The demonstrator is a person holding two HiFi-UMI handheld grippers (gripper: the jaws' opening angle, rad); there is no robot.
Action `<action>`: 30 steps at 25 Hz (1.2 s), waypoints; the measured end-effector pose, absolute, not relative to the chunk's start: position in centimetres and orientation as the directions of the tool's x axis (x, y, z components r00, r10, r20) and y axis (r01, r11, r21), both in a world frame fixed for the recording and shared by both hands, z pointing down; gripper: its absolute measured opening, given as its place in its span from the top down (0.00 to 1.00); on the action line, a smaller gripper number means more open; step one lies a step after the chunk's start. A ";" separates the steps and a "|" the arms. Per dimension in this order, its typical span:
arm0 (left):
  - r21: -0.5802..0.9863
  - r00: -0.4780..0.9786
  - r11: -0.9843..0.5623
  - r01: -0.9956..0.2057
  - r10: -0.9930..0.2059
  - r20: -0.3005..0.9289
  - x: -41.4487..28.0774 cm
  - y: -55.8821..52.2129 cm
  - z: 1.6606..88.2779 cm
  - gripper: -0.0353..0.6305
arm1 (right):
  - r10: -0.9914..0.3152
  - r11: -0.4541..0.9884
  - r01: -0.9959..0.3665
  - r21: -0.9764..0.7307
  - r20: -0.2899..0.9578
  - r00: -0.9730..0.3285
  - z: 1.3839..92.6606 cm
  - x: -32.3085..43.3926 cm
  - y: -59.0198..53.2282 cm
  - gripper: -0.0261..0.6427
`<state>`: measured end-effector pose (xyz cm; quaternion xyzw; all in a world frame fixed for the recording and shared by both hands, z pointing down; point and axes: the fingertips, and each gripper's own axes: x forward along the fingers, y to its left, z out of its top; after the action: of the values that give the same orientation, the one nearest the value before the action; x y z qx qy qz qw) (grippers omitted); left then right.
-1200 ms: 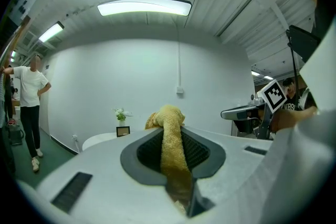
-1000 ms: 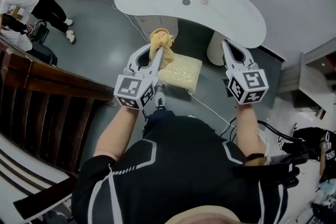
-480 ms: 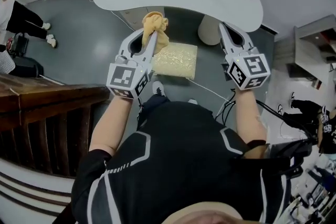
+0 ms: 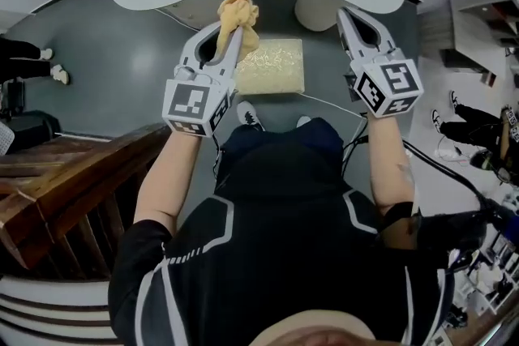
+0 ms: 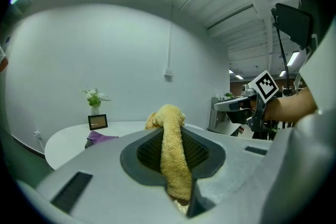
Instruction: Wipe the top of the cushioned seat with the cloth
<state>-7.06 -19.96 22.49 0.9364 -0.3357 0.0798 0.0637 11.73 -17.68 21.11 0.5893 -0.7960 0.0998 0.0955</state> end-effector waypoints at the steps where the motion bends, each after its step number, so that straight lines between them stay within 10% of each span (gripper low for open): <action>1: 0.065 0.765 -0.772 -0.633 -0.610 0.206 -6.8 -20.4 23.2 0.85 | -0.919 0.280 -0.958 -0.055 0.272 -0.285 21.7 11.8 -18.0 0.95; 30: 0.091 0.663 -0.787 -0.610 -0.445 0.602 12.0 -20.9 58.1 0.85 | -0.766 0.371 -0.912 -0.174 0.498 -0.407 45.4 20.0 -20.4 0.95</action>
<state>11.98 -20.94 58.08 0.9006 -0.2928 0.2873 0.1439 19.99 -20.40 45.42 0.5175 -0.8105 0.2158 0.1695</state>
